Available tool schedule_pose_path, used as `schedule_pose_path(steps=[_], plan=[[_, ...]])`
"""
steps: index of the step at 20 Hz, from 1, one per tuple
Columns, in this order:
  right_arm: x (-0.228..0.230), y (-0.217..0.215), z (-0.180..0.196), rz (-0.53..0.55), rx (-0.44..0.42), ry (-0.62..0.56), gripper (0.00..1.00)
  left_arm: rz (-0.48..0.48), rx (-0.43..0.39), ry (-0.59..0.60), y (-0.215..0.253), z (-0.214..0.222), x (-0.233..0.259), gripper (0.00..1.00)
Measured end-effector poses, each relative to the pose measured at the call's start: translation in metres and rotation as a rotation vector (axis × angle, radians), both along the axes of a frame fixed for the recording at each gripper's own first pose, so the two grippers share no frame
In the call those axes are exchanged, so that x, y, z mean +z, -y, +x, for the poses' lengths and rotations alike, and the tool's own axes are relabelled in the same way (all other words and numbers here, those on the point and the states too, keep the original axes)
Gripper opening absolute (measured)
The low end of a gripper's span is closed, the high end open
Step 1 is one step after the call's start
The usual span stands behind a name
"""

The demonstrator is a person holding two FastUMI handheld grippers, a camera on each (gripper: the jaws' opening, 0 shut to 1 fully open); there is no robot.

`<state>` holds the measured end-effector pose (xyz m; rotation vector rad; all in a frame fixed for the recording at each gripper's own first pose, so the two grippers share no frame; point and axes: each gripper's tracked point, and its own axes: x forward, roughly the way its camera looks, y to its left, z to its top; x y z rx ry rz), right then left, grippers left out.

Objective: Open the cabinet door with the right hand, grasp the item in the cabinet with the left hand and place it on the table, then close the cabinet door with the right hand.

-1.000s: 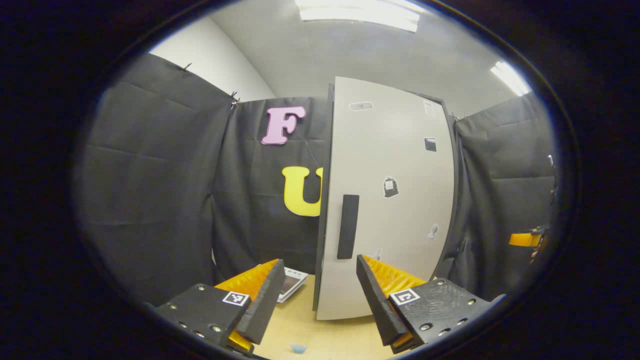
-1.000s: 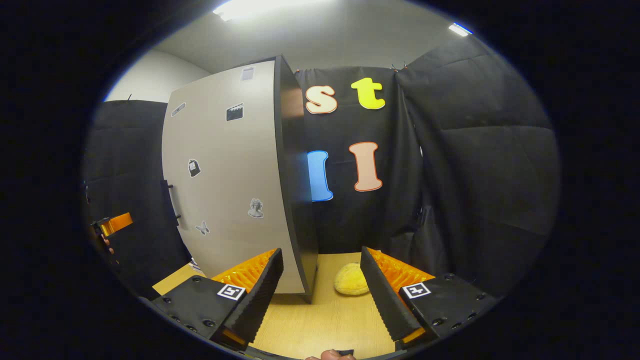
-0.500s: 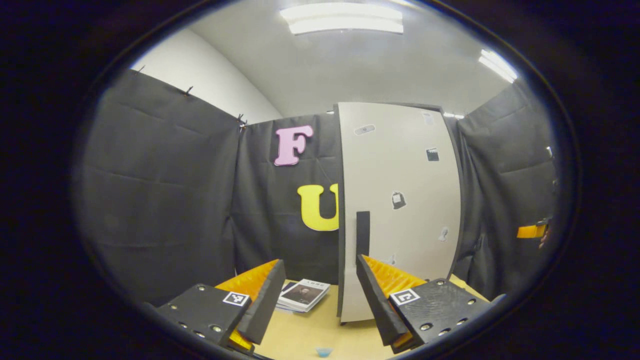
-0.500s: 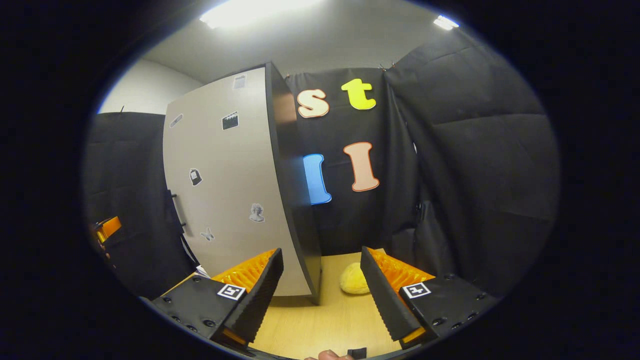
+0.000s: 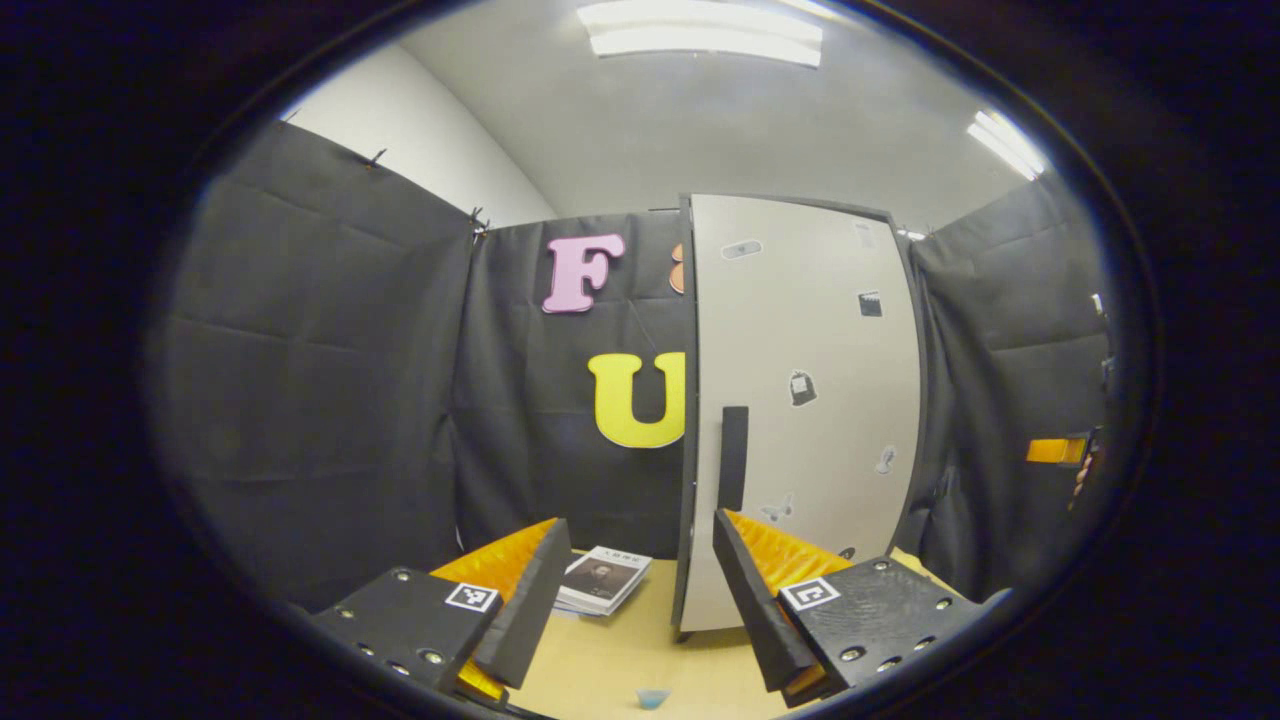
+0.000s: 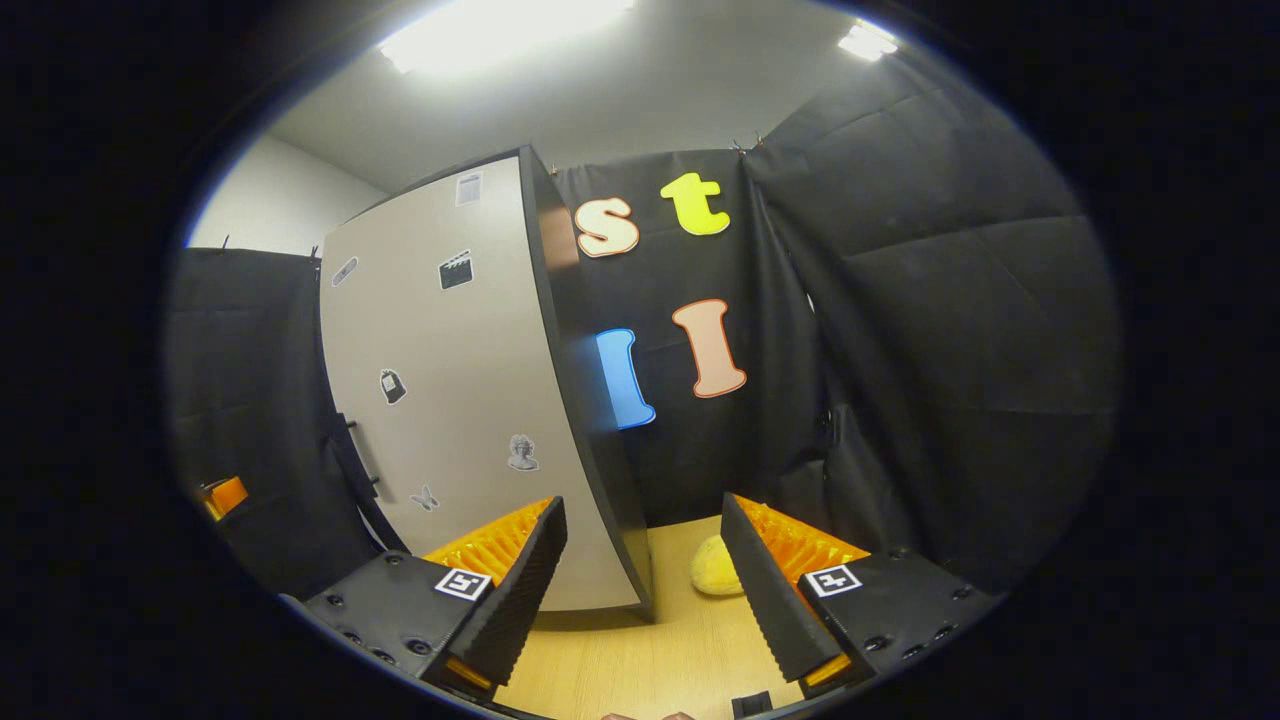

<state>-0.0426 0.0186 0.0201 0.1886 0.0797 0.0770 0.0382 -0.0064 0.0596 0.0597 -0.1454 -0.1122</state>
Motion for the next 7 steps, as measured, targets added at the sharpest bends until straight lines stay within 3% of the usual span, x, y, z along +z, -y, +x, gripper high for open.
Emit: schedule_pose_path(steps=[6,7], plan=[[-0.006,-0.002,-0.013,-0.075,-0.034,-0.009,0.98,-0.027,-0.054,-0.017,0.0,0.012,-0.016,0.87],[-0.007,-0.005,-0.014,-0.07,-0.033,-0.013,0.92,-0.027,-0.057,-0.021,-0.002,0.015,-0.019,0.87]])
